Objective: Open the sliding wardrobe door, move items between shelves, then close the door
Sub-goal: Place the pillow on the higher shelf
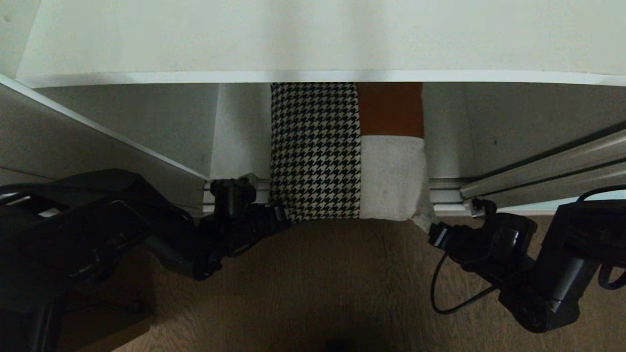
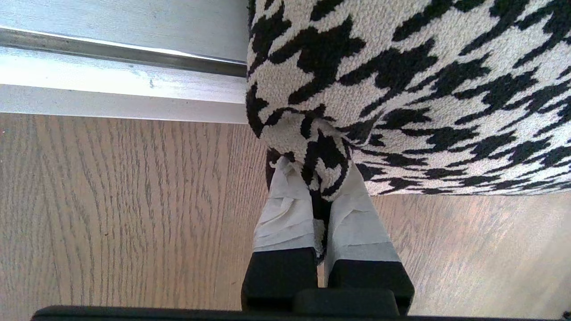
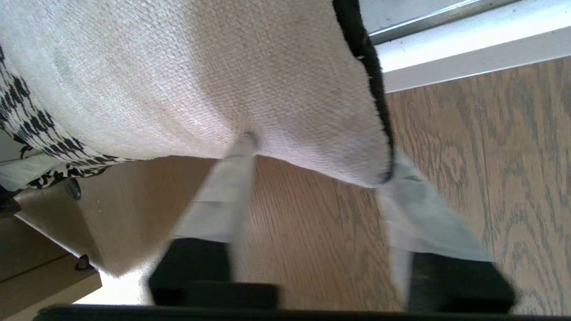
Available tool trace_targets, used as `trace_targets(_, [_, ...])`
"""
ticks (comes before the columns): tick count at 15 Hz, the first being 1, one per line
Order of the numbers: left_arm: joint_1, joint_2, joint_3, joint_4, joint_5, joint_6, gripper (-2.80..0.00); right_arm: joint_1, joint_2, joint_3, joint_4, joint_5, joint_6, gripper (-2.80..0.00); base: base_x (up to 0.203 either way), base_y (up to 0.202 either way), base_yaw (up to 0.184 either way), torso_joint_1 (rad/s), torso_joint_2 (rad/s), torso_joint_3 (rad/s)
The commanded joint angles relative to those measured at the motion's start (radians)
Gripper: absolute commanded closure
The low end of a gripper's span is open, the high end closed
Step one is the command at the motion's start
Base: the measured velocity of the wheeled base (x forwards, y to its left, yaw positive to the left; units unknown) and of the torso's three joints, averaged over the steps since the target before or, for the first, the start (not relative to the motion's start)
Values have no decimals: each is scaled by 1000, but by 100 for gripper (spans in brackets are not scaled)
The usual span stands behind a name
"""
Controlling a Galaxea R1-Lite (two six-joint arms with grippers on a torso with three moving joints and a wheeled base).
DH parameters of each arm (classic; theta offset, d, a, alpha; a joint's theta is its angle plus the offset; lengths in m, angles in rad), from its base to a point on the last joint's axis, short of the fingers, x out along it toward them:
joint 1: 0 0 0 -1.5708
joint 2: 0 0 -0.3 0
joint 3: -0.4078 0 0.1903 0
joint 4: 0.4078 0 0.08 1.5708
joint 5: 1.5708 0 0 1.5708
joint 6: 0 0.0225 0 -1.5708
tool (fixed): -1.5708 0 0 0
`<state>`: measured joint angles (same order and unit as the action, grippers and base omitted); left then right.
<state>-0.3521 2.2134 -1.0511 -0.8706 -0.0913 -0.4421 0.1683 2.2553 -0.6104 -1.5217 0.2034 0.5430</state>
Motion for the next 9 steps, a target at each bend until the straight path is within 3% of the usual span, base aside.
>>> trace_targets(1, [0, 2, 2, -6, -1, -4, 0, 2, 3, 0, -8, 2, 3, 0, 0, 0, 0, 0, 0, 0])
trace_targets(9, [-1, 9, 2, -13, -4, -6, 0, 2, 17, -5, -8, 2, 3, 0, 0, 0, 0, 0, 0, 0])
